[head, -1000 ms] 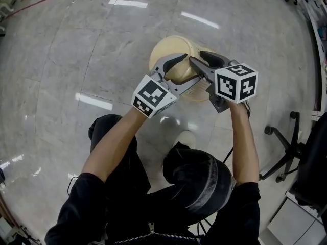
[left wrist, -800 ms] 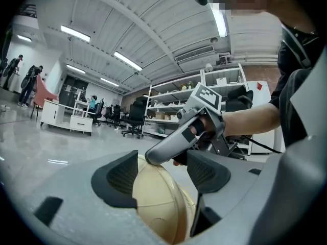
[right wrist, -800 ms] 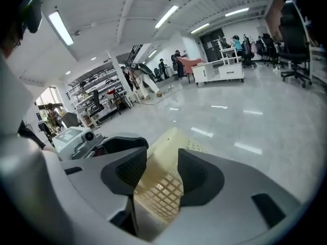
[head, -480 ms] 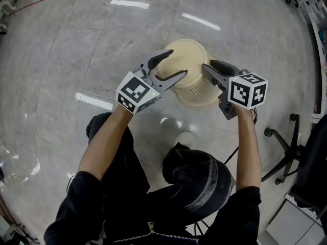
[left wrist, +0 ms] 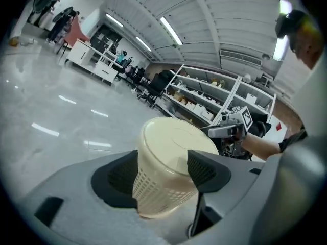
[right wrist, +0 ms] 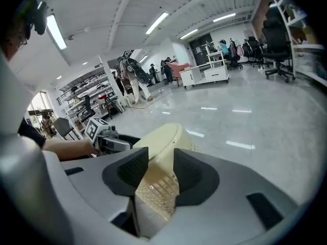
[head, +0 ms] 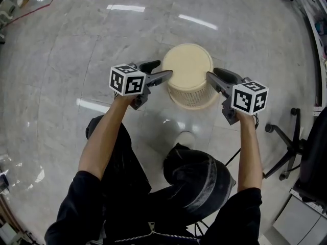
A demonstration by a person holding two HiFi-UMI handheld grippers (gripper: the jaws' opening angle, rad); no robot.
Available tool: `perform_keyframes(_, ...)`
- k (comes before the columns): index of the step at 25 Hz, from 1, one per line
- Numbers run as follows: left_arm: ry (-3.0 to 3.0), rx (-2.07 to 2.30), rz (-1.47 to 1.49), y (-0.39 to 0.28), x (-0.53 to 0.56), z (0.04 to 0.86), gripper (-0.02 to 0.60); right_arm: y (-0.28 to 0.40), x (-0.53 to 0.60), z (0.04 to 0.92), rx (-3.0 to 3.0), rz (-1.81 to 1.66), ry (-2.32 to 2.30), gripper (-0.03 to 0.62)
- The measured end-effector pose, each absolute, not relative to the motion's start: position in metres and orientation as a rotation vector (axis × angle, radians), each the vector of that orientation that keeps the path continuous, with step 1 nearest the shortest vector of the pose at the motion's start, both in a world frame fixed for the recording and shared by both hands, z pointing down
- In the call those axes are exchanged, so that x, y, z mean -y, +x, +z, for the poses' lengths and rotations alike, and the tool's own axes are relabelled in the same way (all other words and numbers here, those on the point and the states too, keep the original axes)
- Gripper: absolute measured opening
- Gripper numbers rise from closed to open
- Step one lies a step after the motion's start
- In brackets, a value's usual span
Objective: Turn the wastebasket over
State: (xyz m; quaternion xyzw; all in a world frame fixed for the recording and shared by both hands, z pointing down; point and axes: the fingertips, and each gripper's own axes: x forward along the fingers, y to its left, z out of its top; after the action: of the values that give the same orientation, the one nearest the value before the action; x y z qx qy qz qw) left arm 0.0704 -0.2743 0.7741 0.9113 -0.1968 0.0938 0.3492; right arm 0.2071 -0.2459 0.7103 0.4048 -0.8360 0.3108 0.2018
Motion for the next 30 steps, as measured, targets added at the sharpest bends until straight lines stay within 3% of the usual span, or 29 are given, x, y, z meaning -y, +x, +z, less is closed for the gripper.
perform_keyframes(8, 2.536, 0.510, 0.399, 0.108, 0.252, 0.779, 0.293, 0.243, 0.210, 0.771, 2.172, 0.831, 1.184, 0.129)
perform_keyframes(30, 2.587, 0.571, 0.448, 0.111, 0.254, 0.776, 0.293, 0.245, 0.212, 0.769, 2.152, 0.758, 1.329, 0.127)
